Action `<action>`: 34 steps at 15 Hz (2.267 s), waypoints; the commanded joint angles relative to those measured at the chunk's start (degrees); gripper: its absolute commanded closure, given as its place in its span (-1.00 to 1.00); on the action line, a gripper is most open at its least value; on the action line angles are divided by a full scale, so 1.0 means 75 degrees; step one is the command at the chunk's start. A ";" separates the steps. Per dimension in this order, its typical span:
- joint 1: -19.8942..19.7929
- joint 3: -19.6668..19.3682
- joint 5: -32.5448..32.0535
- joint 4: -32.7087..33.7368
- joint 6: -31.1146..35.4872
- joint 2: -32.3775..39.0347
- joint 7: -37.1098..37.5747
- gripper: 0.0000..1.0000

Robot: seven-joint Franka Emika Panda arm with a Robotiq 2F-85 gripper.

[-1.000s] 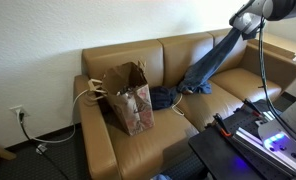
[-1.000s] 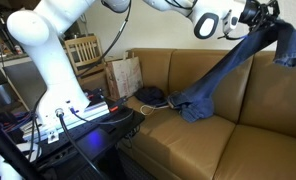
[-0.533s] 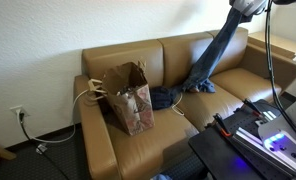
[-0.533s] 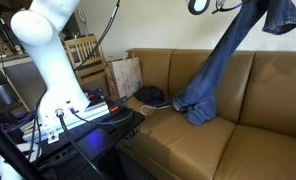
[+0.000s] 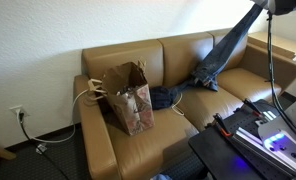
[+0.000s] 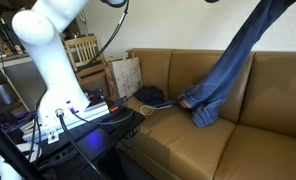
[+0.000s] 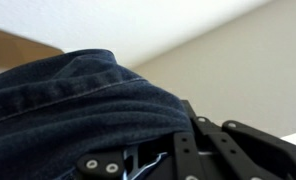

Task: Spread the pair of jeans out on the couch

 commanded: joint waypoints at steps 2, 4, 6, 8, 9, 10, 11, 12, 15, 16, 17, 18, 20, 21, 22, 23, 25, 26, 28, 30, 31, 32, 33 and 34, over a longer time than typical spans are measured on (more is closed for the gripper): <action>0.0103 -0.2068 0.0951 0.1136 -0.0163 0.0548 0.1108 0.99; 0.0090 -0.2747 0.0993 0.1696 -0.0030 0.0870 0.1599 0.99; 0.0112 -0.3368 0.0985 0.2219 0.0167 0.1321 0.2110 0.99; 0.0009 -0.3640 0.0840 0.2775 0.0475 0.1765 0.2495 0.99; -0.0043 -0.3636 0.0786 0.3053 0.0718 0.1991 0.2637 0.99; -0.0094 -0.3541 0.0702 0.3337 0.0972 0.2195 0.2727 0.99; -0.0101 -0.4587 0.1185 0.3975 0.0472 0.2983 0.3393 0.99; -0.0124 -0.4582 0.1163 0.4286 0.0470 0.3232 0.3564 0.99; -0.0260 -0.5122 0.1568 0.5424 0.0397 0.4351 0.4328 0.99; -0.0338 -0.5430 0.1702 0.5803 0.0395 0.4731 0.4694 0.99; -0.0428 -0.4269 0.0641 0.6177 0.0395 0.4192 0.4464 0.99; -0.0569 -0.4108 0.0254 0.6542 0.0418 0.4448 0.4815 0.99; -0.0938 -0.3055 -0.1010 0.7252 0.0410 0.4482 0.5186 0.99; -0.1111 -0.2229 -0.1742 0.7611 0.0408 0.4458 0.5241 0.99; -0.0211 -0.2709 -0.2409 0.6451 0.0407 0.4424 0.6604 0.99; -0.0300 -0.2342 -0.3143 0.6634 0.0400 0.4408 0.7024 0.99; -0.0083 -0.0965 -0.4324 0.6583 0.0400 0.4403 0.7029 0.99; -0.0036 -0.0536 -0.4939 0.6561 0.0381 0.4398 0.7182 0.99; 0.0093 0.0812 -0.6015 0.6534 0.0206 0.4397 0.7013 0.99; 0.0223 0.2151 -0.7174 0.6485 0.0112 0.4403 0.7001 0.99; 0.0282 0.2800 -0.7764 0.6373 0.0164 0.4405 0.7001 0.99; 0.0333 0.3466 -0.8389 0.6202 0.0245 0.4407 0.7001 0.99; 0.0323 0.4113 -0.9154 0.6061 0.0282 0.4411 0.7001 0.99; 0.0380 0.4671 -0.9874 0.5399 0.0480 0.4140 0.7000 0.99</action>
